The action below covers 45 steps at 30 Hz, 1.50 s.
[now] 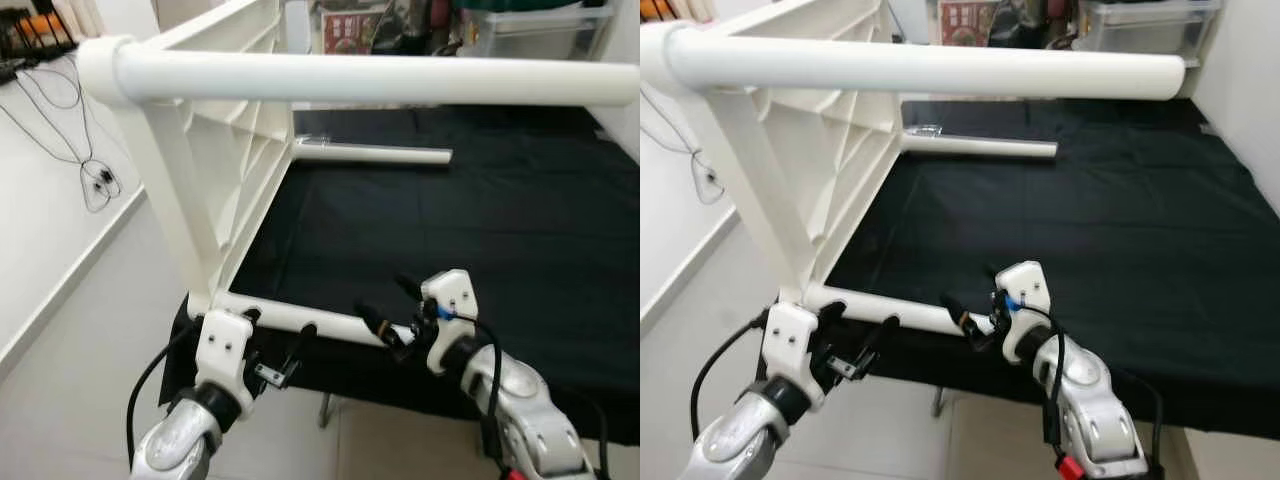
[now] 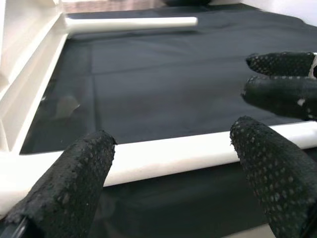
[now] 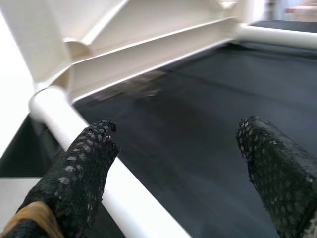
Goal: Building children table
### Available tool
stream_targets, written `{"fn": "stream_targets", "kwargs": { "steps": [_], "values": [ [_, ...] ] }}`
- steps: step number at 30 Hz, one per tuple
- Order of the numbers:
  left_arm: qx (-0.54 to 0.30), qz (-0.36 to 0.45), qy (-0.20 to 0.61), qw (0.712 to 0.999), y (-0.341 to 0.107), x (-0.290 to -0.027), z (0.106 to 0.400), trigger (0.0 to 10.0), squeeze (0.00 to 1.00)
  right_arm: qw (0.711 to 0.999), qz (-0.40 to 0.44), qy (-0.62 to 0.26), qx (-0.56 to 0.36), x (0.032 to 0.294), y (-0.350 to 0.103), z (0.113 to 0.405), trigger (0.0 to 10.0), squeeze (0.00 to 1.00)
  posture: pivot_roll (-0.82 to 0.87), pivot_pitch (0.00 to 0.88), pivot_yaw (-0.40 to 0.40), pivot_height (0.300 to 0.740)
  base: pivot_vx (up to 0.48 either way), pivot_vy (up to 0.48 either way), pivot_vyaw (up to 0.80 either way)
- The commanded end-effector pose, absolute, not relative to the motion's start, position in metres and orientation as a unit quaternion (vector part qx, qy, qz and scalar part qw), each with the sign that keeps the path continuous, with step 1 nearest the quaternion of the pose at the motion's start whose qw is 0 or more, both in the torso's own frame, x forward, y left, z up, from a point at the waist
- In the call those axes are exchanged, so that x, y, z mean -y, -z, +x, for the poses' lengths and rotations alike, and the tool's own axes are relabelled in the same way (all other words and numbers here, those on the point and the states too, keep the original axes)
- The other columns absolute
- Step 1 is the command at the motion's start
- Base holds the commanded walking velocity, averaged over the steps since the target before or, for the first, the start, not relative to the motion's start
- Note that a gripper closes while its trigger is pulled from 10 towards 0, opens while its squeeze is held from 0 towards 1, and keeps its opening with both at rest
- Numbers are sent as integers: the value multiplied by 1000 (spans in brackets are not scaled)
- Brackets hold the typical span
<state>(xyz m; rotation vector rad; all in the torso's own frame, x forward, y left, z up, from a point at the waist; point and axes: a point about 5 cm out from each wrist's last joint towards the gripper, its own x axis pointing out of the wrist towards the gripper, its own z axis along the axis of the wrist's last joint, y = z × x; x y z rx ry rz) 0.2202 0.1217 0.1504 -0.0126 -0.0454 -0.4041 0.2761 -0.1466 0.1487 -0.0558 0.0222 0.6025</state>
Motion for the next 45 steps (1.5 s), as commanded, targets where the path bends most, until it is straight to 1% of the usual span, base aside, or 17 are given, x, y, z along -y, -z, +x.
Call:
{"fn": "stream_targets", "kwargs": {
  "steps": [1,5,8,10,11,20,21,23,24,25,27,29,33,35,37,42,45],
  "values": [
    [7,-9,192,981,-143,-125,219,10000,0,949,-23,-315,5,142,-155,276,10000,0,-1,81,32,740,0,0,800],
    [4,-20,189,982,-142,-127,221,10000,0,943,-42,-329,30,142,-166,278,10000,0,-6,83,35,740,0,0,800],
    [1,-30,191,981,-141,-128,221,10000,0,947,-89,-304,49,150,-178,283,10000,0,-10,90,42,740,0,0,0],
    [1,-30,191,981,-141,-128,221,10000,0,947,-89,-304,49,150,-178,283,10000,0,-10,90,42,740,0,0,0],
    [-4,-27,200,979,-140,-128,220,10000,0,946,-109,-298,67,158,-189,284,10000,0,-12,94,45,740,0,0,0],
    [-10,-19,215,976,-140,-129,218,10000,0,935,-177,-288,112,168,-218,281,10000,0,-16,104,54,740,0,0,0],
    [-11,-19,216,976,-140,-130,217,10000,0,922,-226,-278,145,171,-233,277,10000,0,-22,106,58,740,0,0,0],
    [-11,-19,216,976,-140,-130,217,10000,0,922,-226,-278,145,171,-233,277,10000,0,-22,106,58,740,0,0,0],
    [-12,-21,217,976,-139,-131,218,10000,0,906,-280,-265,173,175,-251,271,10000,0,-34,108,66,740,0,0,0],
    [-12,-21,217,976,-139,-131,218,10000,0,906,-280,-265,173,175,-251,271,10000,0,-34,108,66,740,0,0,0],
    [-12,-28,224,974,-139,-131,220,10000,0,870,-384,-241,194,193,-282,258,10000,0,-55,106,82,740,0,0,0],
    [-11,-33,229,973,-139,-130,222,10000,0,860,-408,-238,193,201,-293,251,10000,0,-72,103,92,740,0,0,0],
    [-9,-37,240,970,-140,-129,227,10000,0,854,-407,-285,152,205,-290,237,10000,0,-104,101,102,740,0,0,0],
    [-6,-38,244,969,-141,-129,234,10000,0,853,-376,-353,86,200,-269,224,10000,0,-108,99,105,740,0,0,0],
    [-2,-40,241,970,-142,-128,239,10000,0,861,-351,-363,58,199,-251,223,10000,0,-122,95,104,740,0,0,0],
    [0,-42,240,970,-143,-127,243,10000,0,866,-342,-363,36,200,-236,223,10000,0,-116,94,100,740,0,0,0],
    [-1,-37,235,971,-144,-123,247,10000,0,888,-329,-322,21,203,-215,236,10000,0,-102,98,93,740,0,442,0]
  ]
}}
